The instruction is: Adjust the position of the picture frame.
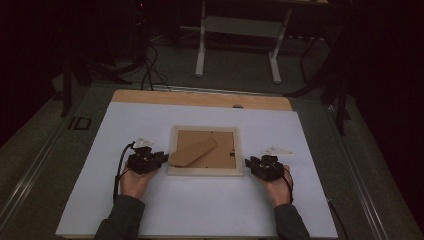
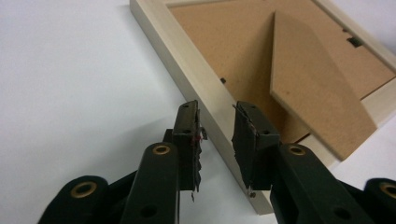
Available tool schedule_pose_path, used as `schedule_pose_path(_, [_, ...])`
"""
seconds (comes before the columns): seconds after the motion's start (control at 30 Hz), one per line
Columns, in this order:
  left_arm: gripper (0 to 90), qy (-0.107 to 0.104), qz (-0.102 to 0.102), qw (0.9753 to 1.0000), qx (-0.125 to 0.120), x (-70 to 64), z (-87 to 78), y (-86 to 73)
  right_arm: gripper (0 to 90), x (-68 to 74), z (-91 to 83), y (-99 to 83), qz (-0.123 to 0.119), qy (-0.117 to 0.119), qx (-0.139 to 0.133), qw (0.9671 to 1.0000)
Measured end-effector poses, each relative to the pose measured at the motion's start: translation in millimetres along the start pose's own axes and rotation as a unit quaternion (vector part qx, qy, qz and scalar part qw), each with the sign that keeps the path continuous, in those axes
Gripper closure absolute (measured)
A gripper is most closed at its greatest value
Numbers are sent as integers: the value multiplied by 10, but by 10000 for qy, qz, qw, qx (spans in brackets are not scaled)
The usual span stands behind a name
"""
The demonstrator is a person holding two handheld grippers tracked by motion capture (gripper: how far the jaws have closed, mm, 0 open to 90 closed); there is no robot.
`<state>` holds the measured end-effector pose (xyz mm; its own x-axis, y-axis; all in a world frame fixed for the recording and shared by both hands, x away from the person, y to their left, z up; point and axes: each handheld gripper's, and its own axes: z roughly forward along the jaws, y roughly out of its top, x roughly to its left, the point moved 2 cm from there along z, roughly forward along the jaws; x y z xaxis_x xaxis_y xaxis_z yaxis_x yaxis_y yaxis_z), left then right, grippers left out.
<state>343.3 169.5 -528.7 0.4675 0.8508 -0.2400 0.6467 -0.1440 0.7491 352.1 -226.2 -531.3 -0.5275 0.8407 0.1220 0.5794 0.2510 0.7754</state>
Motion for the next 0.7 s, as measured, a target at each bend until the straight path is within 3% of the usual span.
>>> schedule_pose_path(0.1, [692,88,-143,9998,-58,32,-20,13,652,-1,-10,8,-5,0,-21,10000])
schedule_pose_path(0.2, [669,146,-157,9997,-85,56,-20,17,606,-12,-11,8,65,20,-13,10000])
schedule_pose_path(0.7, [583,96,-311,9989,-329,79,-112,161,552,-19,-1,8,111,41,29,9999])
